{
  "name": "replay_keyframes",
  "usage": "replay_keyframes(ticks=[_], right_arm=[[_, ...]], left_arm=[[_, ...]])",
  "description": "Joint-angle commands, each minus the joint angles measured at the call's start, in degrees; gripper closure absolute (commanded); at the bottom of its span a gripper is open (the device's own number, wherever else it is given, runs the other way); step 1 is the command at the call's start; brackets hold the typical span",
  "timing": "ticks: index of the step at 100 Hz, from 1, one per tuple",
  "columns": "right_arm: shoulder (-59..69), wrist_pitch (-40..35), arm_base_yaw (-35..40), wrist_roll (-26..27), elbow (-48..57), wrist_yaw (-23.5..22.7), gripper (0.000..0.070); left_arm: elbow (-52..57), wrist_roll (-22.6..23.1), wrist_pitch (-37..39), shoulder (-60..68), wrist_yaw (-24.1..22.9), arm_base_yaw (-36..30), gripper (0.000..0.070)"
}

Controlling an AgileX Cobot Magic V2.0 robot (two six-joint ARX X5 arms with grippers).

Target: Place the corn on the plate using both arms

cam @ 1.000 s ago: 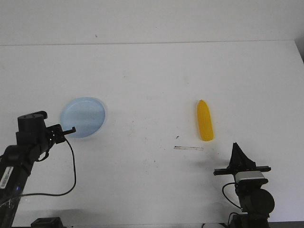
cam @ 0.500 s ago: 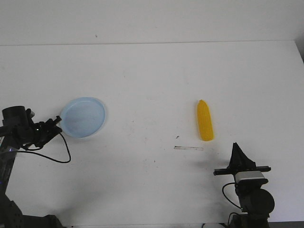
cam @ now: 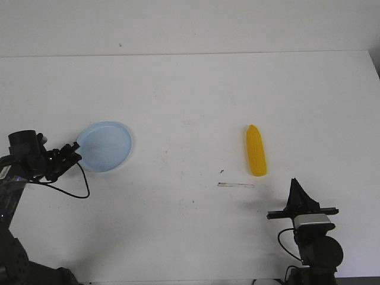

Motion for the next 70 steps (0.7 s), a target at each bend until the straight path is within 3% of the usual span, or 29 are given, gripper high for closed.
replay_keyframes(ticks=[1, 42, 70], right_arm=[[-0.1, 0.6, 0.1, 0.2, -0.1, 0.1, 0.0685], [-0.1, 0.6, 0.1, 0.2, -0.1, 0.1, 0.0685], [-0.1, 0.6, 0.1, 0.2, -0.1, 0.1, 0.0685]], left_arm=[[0.9, -0.3, 0.7, 1.3, 0.2, 0.2, 0.0458], [0.9, -1.0, 2.6, 4.2, 0.0, -1.7, 0.0462], [0.9, -1.1, 3.0, 4.8, -0.4, -2.1, 0.0527]])
